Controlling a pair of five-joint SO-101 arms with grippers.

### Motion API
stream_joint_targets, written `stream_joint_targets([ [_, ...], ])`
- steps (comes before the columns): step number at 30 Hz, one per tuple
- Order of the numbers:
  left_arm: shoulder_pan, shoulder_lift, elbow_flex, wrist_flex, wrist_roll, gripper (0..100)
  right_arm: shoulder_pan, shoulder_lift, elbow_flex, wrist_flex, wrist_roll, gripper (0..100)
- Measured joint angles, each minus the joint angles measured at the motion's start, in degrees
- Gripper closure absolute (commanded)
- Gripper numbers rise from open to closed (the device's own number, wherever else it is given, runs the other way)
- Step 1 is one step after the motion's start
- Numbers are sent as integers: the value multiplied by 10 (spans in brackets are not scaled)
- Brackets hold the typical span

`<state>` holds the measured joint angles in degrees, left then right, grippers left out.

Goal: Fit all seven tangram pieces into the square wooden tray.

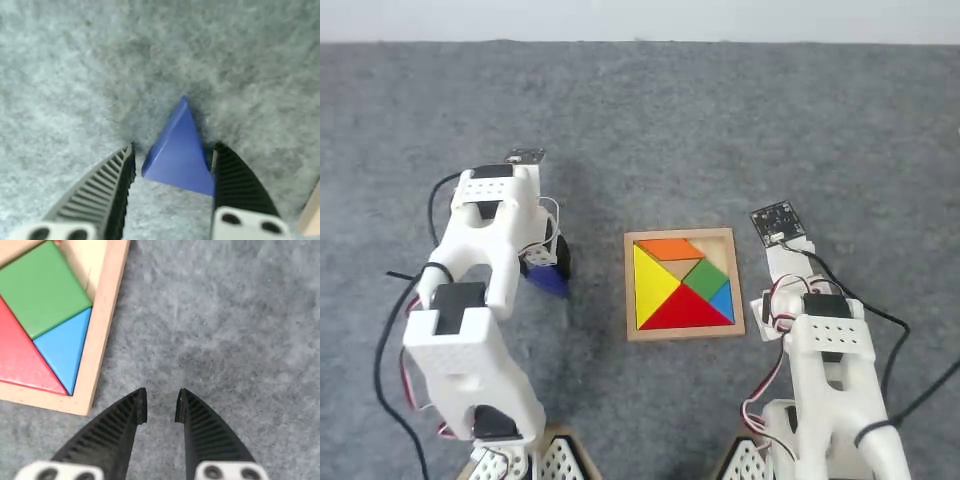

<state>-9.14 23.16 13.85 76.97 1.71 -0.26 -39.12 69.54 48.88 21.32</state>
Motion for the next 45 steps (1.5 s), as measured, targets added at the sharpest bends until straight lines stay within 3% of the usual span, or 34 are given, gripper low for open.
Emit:
stream_joint_targets([
  [12,14,-61,81,-44,3,746,0,0,0,-4,0,893],
  [21,33,-69,91,-55,3,848,0,0,0,-5,0,893],
  [28,42,-69,91,-56,-7,844,0,0,0,-5,0,893],
  [32,42,-74,91,-56,-17,782,0,0,0,-5,0,893],
  [41,43,-308,215,-51,-36,769,2,0,11,-21,0,893],
  [45,38,-338,230,-48,-56,768,-1,0,12,-25,0,893],
])
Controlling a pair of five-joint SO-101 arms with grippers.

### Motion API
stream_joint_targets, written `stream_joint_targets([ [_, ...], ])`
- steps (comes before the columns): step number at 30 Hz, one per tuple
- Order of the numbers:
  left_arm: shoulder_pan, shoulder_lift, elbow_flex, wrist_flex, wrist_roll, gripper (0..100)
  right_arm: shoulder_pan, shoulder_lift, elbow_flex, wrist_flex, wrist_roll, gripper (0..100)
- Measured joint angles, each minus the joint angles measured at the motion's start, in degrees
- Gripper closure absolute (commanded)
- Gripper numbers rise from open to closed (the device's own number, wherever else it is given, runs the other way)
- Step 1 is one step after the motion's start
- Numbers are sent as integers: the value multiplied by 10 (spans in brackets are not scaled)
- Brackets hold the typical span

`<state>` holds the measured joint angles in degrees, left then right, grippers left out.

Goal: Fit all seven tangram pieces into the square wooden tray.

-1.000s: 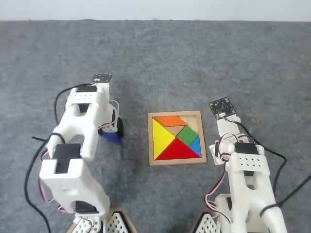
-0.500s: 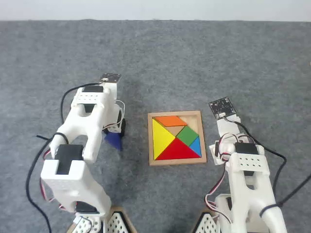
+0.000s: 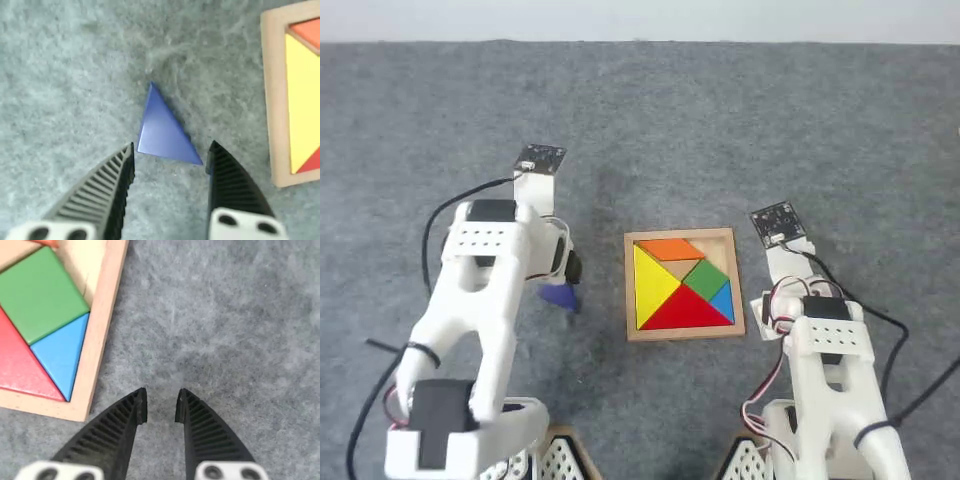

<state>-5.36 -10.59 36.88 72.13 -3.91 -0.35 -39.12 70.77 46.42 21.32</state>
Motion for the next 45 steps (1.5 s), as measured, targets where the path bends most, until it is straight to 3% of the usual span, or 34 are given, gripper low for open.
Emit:
stream_joint_targets([
  [16,-10,168,-3,-42,-3,768,2,0,0,-2,0,893],
  [36,29,178,-18,-41,-4,867,2,0,0,-2,0,893],
  [45,37,186,-78,-6,-4,868,49,0,0,-2,-14,893],
])
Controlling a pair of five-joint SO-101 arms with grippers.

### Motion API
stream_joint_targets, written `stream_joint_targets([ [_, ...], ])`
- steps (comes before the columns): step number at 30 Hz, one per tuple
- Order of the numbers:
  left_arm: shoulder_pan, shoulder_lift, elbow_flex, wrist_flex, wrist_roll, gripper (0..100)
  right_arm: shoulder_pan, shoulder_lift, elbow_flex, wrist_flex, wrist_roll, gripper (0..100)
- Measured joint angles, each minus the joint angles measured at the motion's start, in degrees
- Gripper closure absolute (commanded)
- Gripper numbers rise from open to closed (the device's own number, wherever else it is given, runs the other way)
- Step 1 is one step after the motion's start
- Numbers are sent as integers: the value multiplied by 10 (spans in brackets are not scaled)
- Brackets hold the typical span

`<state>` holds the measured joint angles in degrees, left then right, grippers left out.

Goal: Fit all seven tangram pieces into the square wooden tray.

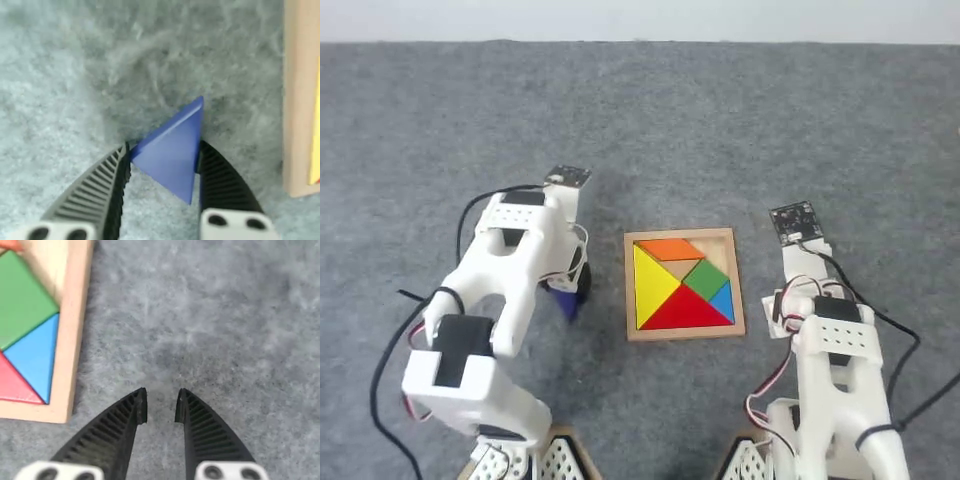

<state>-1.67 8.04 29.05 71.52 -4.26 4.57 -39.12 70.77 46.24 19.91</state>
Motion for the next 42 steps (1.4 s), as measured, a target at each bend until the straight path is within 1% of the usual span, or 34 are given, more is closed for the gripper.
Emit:
stream_joint_targets([
  [7,5,0,-86,47,-1,868,-1,0,0,0,-1,893],
  [10,19,1,-131,70,-19,868,-1,-4,0,0,-1,893],
  [14,62,6,-202,113,-35,869,2,-6,0,0,-1,893],
  [19,138,10,-283,143,-88,869,65,-6,0,0,-1,893],
  [22,176,46,-327,148,-123,869,102,-6,0,0,-2,893],
  [26,206,129,-398,149,-175,869,110,-6,0,5,-4,893],
  [31,239,217,-498,151,-185,869,115,-6,0,7,-4,893],
  [32,245,230,-515,158,-177,869,115,-6,0,7,-4,893],
  [35,259,261,-559,193,-112,870,115,-6,0,5,-4,893],
  [37,264,284,-585,215,-60,870,115,-6,0,5,-4,893],
  [42,264,331,-643,228,87,870,115,-6,0,5,-4,893],
])
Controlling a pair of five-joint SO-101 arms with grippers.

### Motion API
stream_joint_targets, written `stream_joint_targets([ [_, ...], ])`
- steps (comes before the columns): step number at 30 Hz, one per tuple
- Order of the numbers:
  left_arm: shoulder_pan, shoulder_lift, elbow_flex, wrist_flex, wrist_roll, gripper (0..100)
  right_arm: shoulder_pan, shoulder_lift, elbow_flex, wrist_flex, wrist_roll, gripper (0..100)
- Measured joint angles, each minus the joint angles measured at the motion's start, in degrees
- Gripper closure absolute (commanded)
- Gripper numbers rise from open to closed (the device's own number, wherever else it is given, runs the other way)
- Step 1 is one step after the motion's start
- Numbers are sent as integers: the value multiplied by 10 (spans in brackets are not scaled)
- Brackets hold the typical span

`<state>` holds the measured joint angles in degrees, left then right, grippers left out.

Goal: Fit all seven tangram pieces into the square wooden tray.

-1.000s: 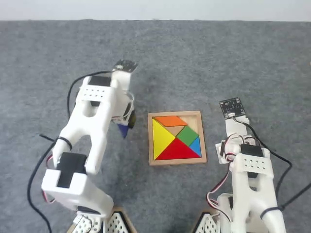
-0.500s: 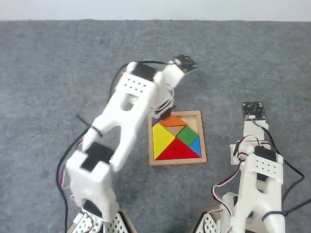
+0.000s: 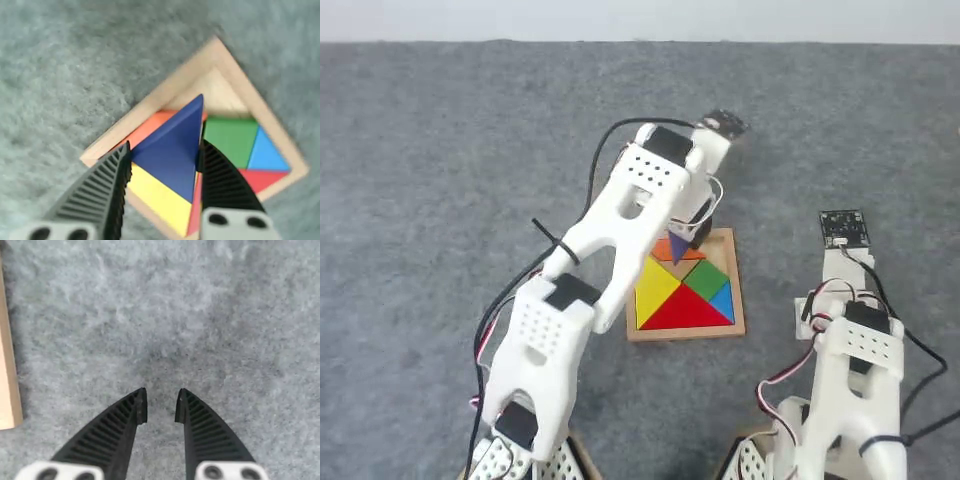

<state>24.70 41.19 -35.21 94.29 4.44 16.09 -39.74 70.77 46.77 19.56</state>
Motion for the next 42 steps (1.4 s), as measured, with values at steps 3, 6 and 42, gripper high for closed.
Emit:
stream_joint_targets([
  [3,6,21,-32,4,89,870,0,0,0,0,0,893],
  [6,17,46,-69,17,157,867,0,0,0,0,0,893],
  [42,-25,125,-161,40,-380,915,92,-4,-20,12,-20,893],
])
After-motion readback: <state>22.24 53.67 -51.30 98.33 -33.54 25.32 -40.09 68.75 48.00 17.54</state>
